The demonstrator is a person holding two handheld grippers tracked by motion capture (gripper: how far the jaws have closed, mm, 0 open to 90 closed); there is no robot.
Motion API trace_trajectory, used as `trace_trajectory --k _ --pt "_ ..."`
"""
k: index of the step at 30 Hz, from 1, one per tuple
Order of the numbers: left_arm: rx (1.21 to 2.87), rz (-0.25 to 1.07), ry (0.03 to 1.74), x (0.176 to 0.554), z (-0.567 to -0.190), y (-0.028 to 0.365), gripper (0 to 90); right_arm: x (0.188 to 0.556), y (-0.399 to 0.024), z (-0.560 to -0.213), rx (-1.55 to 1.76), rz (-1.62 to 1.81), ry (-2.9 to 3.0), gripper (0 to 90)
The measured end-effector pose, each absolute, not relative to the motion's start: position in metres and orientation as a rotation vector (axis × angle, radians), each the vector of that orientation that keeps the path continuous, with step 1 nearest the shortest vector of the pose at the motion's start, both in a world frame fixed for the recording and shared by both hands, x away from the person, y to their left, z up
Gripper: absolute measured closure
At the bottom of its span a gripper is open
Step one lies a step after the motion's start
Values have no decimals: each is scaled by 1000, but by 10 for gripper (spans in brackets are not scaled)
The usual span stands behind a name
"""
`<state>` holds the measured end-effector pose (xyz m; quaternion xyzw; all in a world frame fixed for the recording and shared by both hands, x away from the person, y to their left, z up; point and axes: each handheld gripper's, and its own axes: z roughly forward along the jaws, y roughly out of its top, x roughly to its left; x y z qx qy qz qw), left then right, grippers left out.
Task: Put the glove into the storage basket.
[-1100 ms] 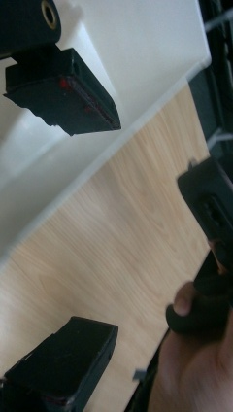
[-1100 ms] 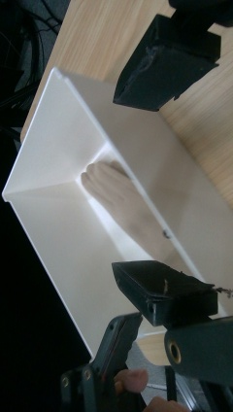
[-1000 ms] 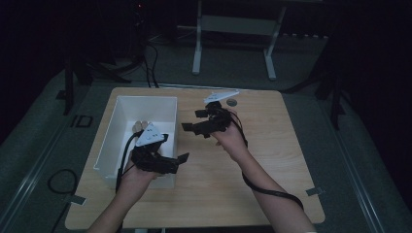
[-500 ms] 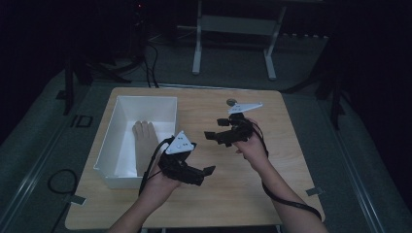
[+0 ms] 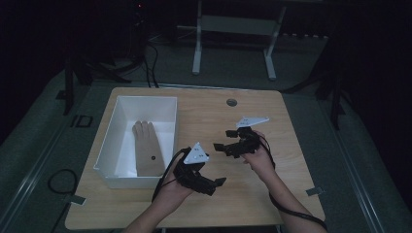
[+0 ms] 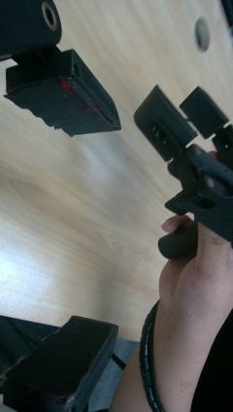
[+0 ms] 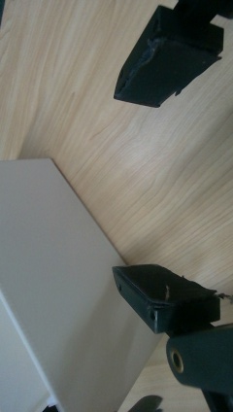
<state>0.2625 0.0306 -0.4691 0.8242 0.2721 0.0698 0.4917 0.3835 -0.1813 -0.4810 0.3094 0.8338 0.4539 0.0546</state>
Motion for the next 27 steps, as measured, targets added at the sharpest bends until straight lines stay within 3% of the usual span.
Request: trace_trajectory --k 27 --pt "2065 124 614 262 -542 17 74 364 -213 -547 904 1277 2565 144"
